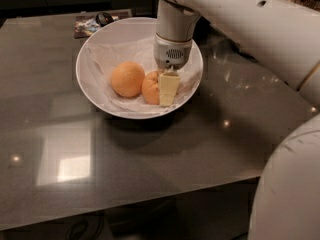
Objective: Pick orange from white bowl
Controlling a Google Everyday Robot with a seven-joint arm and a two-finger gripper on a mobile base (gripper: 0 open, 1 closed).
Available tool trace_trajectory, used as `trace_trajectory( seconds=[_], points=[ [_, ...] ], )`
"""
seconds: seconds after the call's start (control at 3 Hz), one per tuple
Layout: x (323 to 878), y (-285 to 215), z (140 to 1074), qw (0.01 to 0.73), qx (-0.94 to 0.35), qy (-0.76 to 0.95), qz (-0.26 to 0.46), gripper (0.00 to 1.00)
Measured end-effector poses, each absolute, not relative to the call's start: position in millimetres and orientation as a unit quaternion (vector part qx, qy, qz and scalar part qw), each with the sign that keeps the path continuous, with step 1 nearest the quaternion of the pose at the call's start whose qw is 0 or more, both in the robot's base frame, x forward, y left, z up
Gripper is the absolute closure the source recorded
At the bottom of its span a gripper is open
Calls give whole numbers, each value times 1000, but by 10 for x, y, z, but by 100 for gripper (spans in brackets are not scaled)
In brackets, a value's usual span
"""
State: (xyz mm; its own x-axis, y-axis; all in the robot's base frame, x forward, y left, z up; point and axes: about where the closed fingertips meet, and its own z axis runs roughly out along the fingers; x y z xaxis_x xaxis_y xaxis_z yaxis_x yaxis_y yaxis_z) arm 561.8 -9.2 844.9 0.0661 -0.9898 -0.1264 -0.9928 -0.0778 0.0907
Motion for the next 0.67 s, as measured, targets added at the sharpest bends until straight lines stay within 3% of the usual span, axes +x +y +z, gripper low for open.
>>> trace_trajectory(
  seconds=[0.33, 0.67],
  points=[
    [5618, -92, 8450, 10, -730, 679, 77, 100],
    [5548, -47, 8690, 46, -735, 673, 66, 100]
  ],
)
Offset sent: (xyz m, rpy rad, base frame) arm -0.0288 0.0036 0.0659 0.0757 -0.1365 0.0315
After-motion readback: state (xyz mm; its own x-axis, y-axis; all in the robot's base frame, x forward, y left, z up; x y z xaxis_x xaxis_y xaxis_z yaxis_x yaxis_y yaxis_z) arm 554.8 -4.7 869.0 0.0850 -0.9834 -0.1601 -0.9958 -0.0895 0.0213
